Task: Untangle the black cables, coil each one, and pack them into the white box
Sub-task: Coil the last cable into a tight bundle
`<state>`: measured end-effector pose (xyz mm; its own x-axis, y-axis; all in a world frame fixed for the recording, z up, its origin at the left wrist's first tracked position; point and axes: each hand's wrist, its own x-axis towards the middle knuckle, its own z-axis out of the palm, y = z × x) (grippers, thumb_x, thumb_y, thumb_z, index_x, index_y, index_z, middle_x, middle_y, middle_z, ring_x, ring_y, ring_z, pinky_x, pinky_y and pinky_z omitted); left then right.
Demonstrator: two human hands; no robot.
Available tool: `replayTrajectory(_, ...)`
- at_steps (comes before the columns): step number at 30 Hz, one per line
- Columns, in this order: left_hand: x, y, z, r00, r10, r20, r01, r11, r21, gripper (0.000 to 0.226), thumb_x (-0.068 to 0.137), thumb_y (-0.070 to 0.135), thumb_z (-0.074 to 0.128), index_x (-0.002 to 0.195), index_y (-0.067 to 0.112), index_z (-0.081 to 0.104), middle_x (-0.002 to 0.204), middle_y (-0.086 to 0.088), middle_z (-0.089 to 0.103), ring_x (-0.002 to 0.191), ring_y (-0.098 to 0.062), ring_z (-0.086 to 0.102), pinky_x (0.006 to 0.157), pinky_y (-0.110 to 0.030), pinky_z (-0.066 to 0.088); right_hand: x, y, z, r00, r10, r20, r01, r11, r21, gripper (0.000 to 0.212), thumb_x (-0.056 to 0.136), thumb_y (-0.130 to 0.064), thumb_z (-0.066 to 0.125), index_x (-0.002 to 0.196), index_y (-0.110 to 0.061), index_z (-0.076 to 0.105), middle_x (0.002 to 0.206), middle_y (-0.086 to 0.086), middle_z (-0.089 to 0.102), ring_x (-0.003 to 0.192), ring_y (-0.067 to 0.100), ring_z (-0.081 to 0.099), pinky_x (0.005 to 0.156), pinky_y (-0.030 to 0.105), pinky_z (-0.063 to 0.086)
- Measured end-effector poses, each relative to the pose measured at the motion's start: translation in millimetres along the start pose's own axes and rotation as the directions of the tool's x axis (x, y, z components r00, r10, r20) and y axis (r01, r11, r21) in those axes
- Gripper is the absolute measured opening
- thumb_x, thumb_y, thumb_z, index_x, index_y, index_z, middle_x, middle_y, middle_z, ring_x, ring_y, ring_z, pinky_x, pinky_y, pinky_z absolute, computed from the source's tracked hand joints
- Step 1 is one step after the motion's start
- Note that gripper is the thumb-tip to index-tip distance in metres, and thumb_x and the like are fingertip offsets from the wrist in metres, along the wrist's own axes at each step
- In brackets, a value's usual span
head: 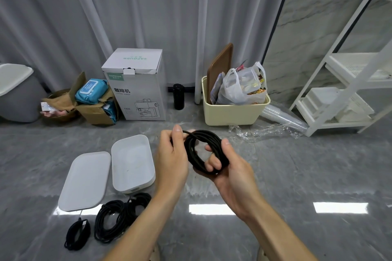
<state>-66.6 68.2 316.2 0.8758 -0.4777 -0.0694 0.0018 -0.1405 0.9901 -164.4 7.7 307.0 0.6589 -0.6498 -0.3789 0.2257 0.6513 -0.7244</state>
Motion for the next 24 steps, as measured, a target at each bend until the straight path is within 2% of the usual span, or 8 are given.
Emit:
replayTrajectory(3,-1.6,-0.7,-2.0,0.989,0.105,0.103,-0.113,0.991,0.078,0.019,0.103,0.037,0.041,0.099,0.031,0.059,0.095,0.029,0.065,0.092,0.007,0.060,0.076,-0.012,0.043,7.5,-0.2,-5.9,0.994,-0.078,-0.076,0.075,0.996,-0.039,0.038,0.105,-0.033,0.040,0.098,-0.001,0.060,0.056,-0.001,0.032,0.055,0.013,0.035,0.087,0.047,0.044)
replayTrajectory(5,-2.9,-2.3,-3.6,0.957,0.250,0.150,-0.273,0.949,0.156,0.021,0.103,0.032,0.044,0.088,0.027,0.058,0.101,0.025,0.059,0.097,0.003,0.058,0.078,-0.013,0.042,11.8,-0.2,-11.2,0.987,-0.125,-0.102,0.115,0.988,-0.104,0.037,0.105,-0.034,0.041,0.103,-0.002,0.059,0.055,-0.003,0.033,0.054,0.011,0.035,0.087,0.045,0.040)
replayTrajectory(8,-5.5,-7.3,-6.3,0.850,0.444,0.284,-0.516,0.811,0.275,0.026,0.099,0.031,0.048,0.076,0.021,0.050,0.096,0.018,0.049,0.093,-0.011,0.053,0.078,-0.017,0.038,16.0,-0.9,-18.0,0.973,-0.197,-0.124,0.165,0.960,-0.225,0.036,0.106,-0.036,0.040,0.106,-0.007,0.061,0.056,-0.005,0.035,0.055,0.009,0.036,0.085,0.042,0.041)
replayTrajectory(12,-8.7,-7.1,-7.6,0.753,0.509,0.417,-0.638,0.721,0.271,0.026,0.096,0.033,0.047,0.077,0.016,0.049,0.092,0.016,0.045,0.092,-0.009,0.049,0.077,-0.013,0.037,19.0,-0.5,-24.2,0.959,-0.252,-0.128,0.199,0.923,-0.331,0.035,0.105,-0.040,0.041,0.096,-0.012,0.059,0.061,-0.004,0.036,0.064,0.013,0.035,0.084,0.043,0.041)
replayTrajectory(15,-10.8,-3.1,-9.1,0.744,0.493,0.451,-0.619,0.762,0.189,0.023,0.097,0.025,0.053,0.076,0.015,0.050,0.092,0.015,0.047,0.086,-0.010,0.052,0.072,-0.012,0.038,17.5,-1.2,-23.8,0.961,-0.252,-0.117,0.196,0.914,-0.356,0.037,0.105,-0.039,0.042,0.099,-0.006,0.057,0.063,-0.006,0.039,0.067,0.014,0.035,0.083,0.041,0.042)
replayTrajectory(18,-3.0,1.9,-17.2,0.808,0.458,0.371,-0.538,0.830,0.146,0.024,0.096,0.027,0.055,0.074,0.018,0.054,0.091,0.014,0.050,0.082,-0.013,0.054,0.070,-0.015,0.041,16.8,-2.8,-22.1,0.967,-0.223,-0.123,0.165,0.916,-0.366,0.029,0.104,-0.037,0.044,0.104,-0.011,0.054,0.059,-0.007,0.039,0.062,0.011,0.037,0.078,0.033,0.041)
replayTrajectory(21,10.3,3.0,-27.6,0.878,0.400,0.262,-0.450,0.876,0.171,0.033,0.095,0.040,0.058,0.071,0.018,0.057,0.089,0.011,0.052,0.080,-0.010,0.054,0.069,-0.012,0.039,16.8,-5.9,-21.3,0.980,-0.188,-0.071,0.157,0.936,-0.316,0.025,0.105,-0.032,0.042,0.111,-0.015,0.059,0.058,-0.006,0.035,0.058,0.009,0.034,0.075,0.030,0.036)
replayTrajectory(24,21.2,-1.0,-34.3,0.928,0.319,0.194,-0.358,0.907,0.223,0.032,0.085,0.049,0.055,0.071,0.021,0.059,0.086,0.011,0.052,0.081,-0.007,0.054,0.069,-0.010,0.037,12.6,-10.4,-18.3,0.992,-0.123,-0.033,0.110,0.961,-0.254,0.030,0.106,-0.030,0.040,0.097,-0.014,0.063,0.057,-0.003,0.030,0.057,0.012,0.031,0.075,0.032,0.033)
